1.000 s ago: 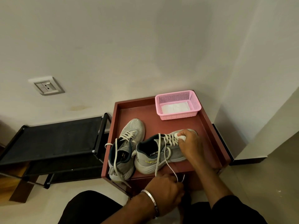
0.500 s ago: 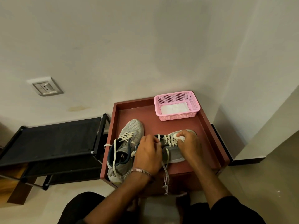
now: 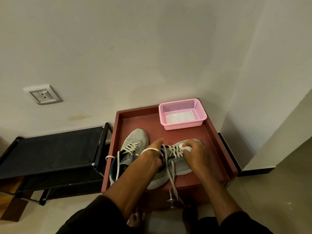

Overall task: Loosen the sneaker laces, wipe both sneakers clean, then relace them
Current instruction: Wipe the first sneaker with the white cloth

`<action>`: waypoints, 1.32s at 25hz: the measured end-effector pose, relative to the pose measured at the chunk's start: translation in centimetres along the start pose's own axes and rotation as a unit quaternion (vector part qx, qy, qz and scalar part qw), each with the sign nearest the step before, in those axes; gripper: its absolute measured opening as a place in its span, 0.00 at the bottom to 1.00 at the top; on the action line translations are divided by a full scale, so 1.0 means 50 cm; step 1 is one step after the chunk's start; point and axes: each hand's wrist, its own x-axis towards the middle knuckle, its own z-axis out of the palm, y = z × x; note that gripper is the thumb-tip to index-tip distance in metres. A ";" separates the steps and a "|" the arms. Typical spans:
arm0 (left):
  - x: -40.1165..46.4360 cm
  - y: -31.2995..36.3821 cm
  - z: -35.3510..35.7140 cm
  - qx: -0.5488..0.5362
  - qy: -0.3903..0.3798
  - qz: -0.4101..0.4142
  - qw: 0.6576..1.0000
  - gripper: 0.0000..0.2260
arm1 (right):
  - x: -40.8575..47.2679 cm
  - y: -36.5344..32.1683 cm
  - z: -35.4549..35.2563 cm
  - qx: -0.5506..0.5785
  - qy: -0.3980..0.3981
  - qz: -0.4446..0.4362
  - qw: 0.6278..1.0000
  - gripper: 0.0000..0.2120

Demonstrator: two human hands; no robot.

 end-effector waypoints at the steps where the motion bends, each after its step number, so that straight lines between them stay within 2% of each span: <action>1: 0.002 -0.003 -0.001 -0.009 -0.017 -0.003 1.000 0.18 | 0.001 0.000 -0.002 0.001 0.002 0.002 1.000 0.09; 6: 0.050 -0.029 -0.010 -0.038 -0.095 -0.021 0.995 0.19 | 0.006 0.001 0.002 0.007 -0.002 0.012 1.000 0.08; 9: 0.064 -0.039 -0.034 -0.057 -0.109 -0.012 0.992 0.14 | 0.004 0.002 0.001 0.011 0.000 0.013 1.000 0.09; 12: 0.064 -0.036 -0.046 -0.058 -0.083 -0.017 0.995 0.10 | 0.004 0.001 0.001 0.013 -0.002 0.009 1.000 0.10; 14: 0.073 -0.028 -0.030 -0.049 -0.027 -0.011 0.998 0.10 | 0.004 0.002 0.003 0.008 -0.003 0.007 1.000 0.09; 16: 0.072 -0.022 -0.015 -0.051 -0.019 -0.007 0.998 0.11 | 0.005 0.007 0.004 0.009 -0.006 0.008 1.000 0.08; 18: 0.055 -0.023 -0.023 0.010 -0.050 0.010 0.999 0.09 | 0.006 0.009 0.003 0.008 -0.009 0.011 1.000 0.07; 20: 0.042 -0.034 -0.042 0.156 -0.079 0.048 0.983 0.07 | 0.007 0.007 0.003 -0.001 -0.008 0.008 1.000 0.06; 22: 0.031 -0.032 -0.048 0.196 -0.040 0.087 0.976 0.09 | 0.009 0.005 0.005 -0.005 -0.006 0.011 1.000 0.06; 24: 0.026 -0.022 -0.050 0.163 -0.029 0.076 0.983 0.11 | 0.007 0.005 0.008 0.002 -0.005 0.016 1.000 0.07; 27: 0.037 -0.013 -0.052 0.075 -0.041 -0.027 0.996 0.08 | 0.007 0.003 0.009 0.014 -0.009 0.022 1.000 0.08; 29: 0.042 -0.008 -0.046 0.028 -0.047 -0.059 0.997 0.08 | 0.007 0.004 0.010 0.005 -0.008 0.020 1.000 0.08; 33: 0.058 -0.007 -0.020 -0.083 -0.058 -0.063 0.993 0.12 | 0.005 0.004 0.010 -0.002 -0.006 0.013 1.000 0.09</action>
